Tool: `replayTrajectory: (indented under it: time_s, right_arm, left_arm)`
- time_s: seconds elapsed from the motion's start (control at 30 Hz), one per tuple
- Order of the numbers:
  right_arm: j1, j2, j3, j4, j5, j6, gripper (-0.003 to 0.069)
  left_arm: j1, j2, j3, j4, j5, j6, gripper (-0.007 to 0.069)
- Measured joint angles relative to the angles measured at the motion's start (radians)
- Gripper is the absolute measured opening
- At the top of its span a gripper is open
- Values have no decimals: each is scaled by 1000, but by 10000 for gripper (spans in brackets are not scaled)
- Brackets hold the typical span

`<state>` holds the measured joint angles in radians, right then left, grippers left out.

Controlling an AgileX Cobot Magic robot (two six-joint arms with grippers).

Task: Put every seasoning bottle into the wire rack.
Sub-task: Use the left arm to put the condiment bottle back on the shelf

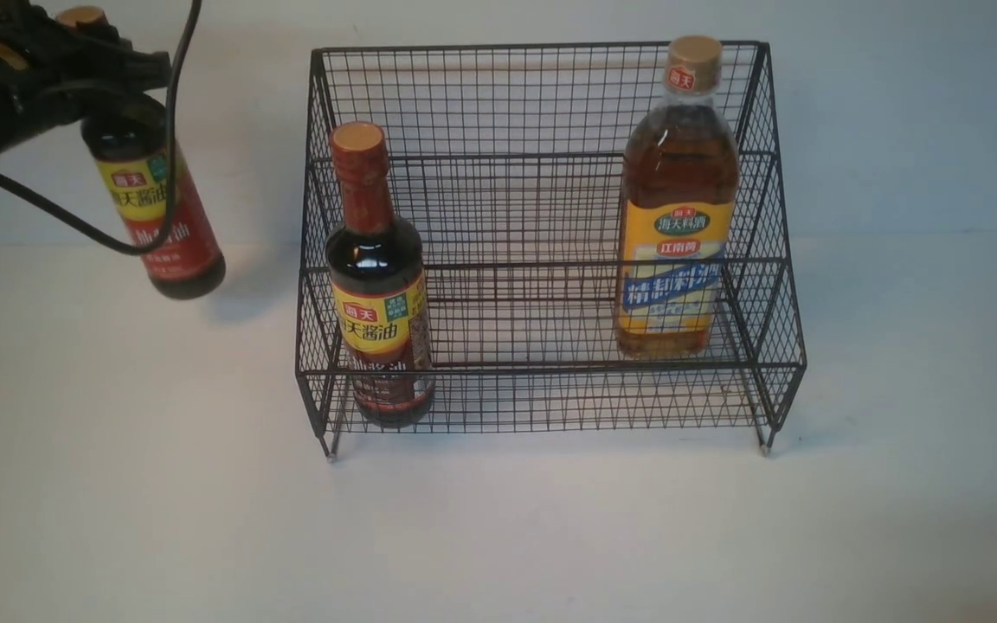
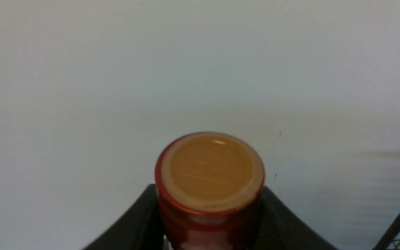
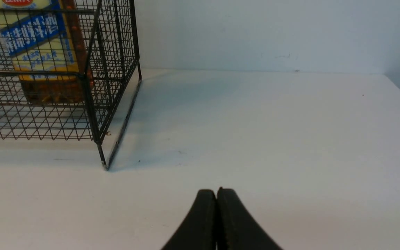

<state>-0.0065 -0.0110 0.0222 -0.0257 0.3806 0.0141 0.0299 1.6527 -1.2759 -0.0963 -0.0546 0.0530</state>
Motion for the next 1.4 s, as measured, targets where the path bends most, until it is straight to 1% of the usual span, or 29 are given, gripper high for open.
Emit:
replayTrajectory:
  time_s: [0.23,0.4,0.53,0.7,0.87,1.03,1.27,1.4]
  right_arm:
    - [0,0,0,0,0,0,-10]
    - [0,0,0,0,0,0,-10]
    - [0,0,0,0,0,0,-10]
    - [0,0,0,0,0,0,-10]
    - [0,0,0,0,0,0,-10]
    - [0,0,0,0,0,0,-10]
    - [0,0,0,0,0,0,-10]
    - [0,0,0,0,0,0,-10]
  left_arm:
    - [-24,-117,0,15,6,0,281]
    - [-24,-189,0,17,34,-1,281]
    - [-44,-234,0,17,49,-1,281]
    - [-134,-296,0,18,49,-1,281]
    - [-209,-305,0,11,35,0,281]
    - [-243,-305,0,10,22,0,281]
    - [-305,-271,0,10,-41,-1,281]
    - [-318,-233,0,2,-67,-11,281]
